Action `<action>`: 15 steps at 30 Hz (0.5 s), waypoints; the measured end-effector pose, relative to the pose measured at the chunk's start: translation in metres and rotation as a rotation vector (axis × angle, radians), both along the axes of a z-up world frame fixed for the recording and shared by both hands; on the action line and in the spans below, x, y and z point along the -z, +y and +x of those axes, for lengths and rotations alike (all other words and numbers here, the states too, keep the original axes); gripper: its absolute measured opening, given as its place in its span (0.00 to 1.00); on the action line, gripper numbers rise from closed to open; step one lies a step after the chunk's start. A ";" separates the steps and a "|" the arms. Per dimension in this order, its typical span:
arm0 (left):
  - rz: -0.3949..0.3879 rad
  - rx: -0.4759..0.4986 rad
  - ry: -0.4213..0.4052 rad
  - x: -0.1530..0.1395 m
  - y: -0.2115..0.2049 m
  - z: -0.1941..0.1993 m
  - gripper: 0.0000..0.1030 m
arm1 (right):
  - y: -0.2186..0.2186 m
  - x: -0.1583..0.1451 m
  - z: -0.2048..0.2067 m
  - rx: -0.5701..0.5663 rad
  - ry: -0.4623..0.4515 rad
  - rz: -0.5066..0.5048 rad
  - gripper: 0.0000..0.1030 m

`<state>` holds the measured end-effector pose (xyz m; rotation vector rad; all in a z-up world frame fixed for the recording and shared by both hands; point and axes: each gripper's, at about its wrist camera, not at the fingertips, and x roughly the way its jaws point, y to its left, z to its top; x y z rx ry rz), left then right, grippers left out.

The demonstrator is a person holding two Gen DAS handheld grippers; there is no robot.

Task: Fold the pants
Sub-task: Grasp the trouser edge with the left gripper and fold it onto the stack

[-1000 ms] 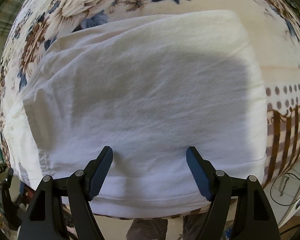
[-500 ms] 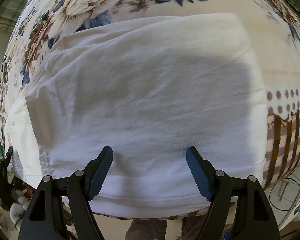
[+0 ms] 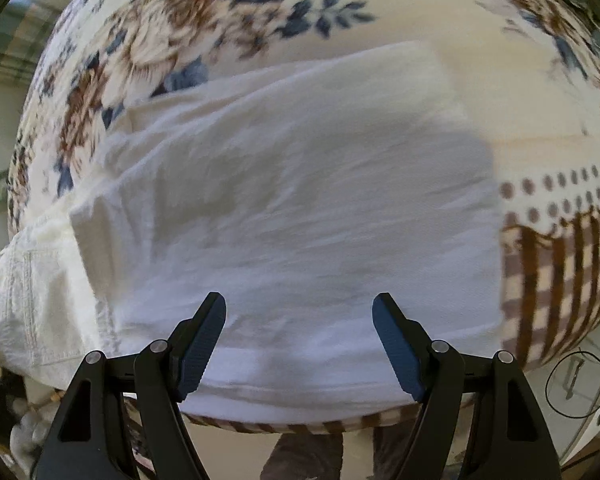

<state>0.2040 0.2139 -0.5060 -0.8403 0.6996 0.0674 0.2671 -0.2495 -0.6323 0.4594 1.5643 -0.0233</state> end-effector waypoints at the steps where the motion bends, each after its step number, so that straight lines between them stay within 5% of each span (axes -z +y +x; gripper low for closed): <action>1: 0.014 0.042 -0.034 -0.020 -0.016 0.001 0.23 | -0.006 -0.005 -0.001 0.009 -0.008 0.003 0.76; 4: 0.024 0.160 -0.081 -0.054 -0.063 0.005 0.19 | -0.031 -0.019 -0.005 0.042 -0.034 0.019 0.76; 9: -0.041 0.376 -0.088 -0.057 -0.168 0.018 0.13 | -0.075 -0.033 -0.013 0.070 -0.056 -0.001 0.76; 15: 0.005 0.560 0.134 -0.017 -0.266 0.038 0.14 | -0.118 -0.038 -0.017 0.070 -0.079 0.023 0.76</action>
